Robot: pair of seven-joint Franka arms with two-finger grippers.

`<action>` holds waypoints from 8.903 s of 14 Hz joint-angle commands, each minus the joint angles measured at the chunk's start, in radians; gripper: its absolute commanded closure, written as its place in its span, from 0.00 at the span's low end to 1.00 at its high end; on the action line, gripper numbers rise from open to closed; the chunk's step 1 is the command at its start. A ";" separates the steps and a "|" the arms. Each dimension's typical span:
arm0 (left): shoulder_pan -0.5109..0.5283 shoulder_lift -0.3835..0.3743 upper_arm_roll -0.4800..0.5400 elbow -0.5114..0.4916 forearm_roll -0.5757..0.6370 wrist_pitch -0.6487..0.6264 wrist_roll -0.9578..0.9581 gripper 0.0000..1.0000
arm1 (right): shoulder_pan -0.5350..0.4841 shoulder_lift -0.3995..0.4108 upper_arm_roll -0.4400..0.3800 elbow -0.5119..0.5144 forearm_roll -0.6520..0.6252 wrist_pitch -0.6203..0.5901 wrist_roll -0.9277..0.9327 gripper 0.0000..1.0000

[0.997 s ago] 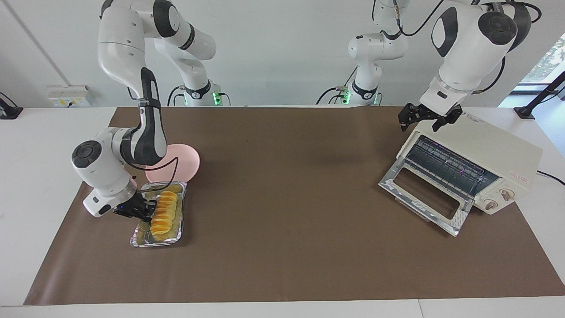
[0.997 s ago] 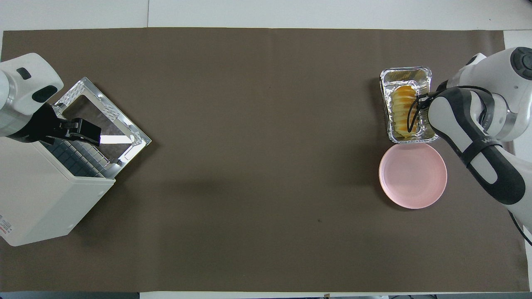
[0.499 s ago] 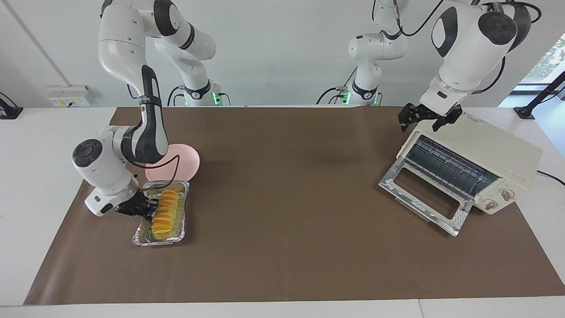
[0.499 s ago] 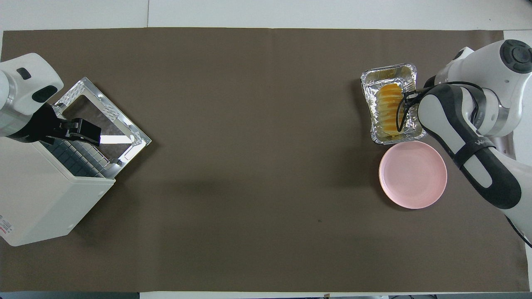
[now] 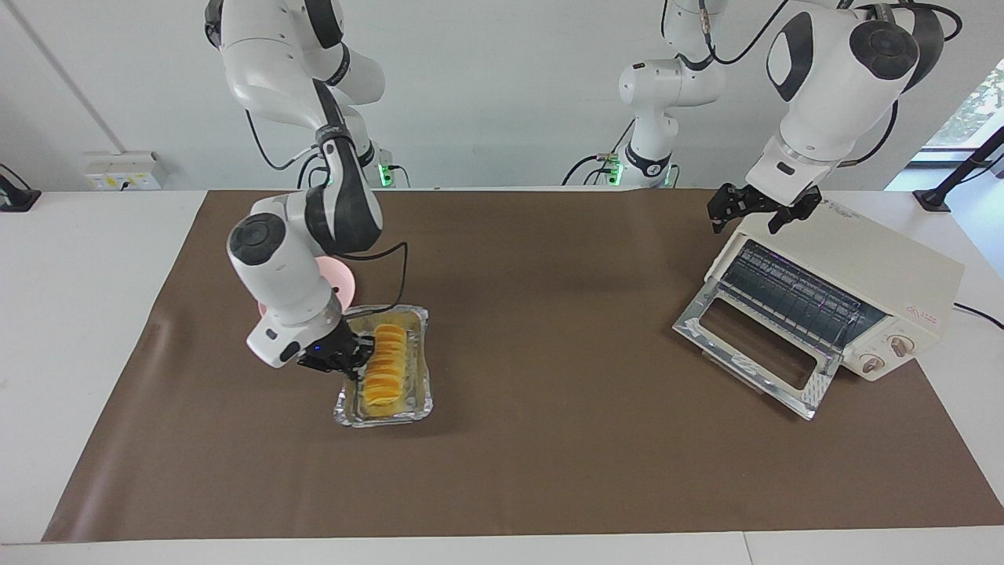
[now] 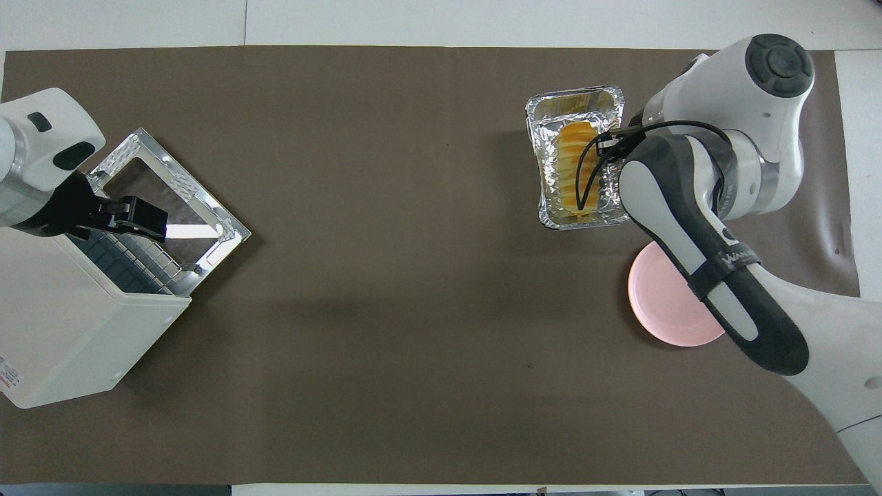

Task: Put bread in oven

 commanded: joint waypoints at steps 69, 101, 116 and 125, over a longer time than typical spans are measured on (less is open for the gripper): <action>-0.766 0.820 0.220 0.609 -0.075 0.390 -0.907 0.01 | -0.272 -0.469 -0.030 -0.064 -0.028 -0.591 -0.128 0.01; -0.673 0.634 0.596 0.528 -0.128 -0.026 -0.961 1.00 | -0.267 -0.506 -0.029 -0.067 -0.029 -0.603 -0.126 0.00; -0.496 0.516 0.610 0.229 -0.130 0.146 -0.950 1.00 | -0.267 -0.506 -0.029 -0.067 -0.029 -0.603 -0.126 0.00; -0.410 0.458 0.610 0.195 -0.127 0.127 -0.835 1.00 | -0.267 -0.506 -0.029 -0.067 -0.029 -0.603 -0.126 0.00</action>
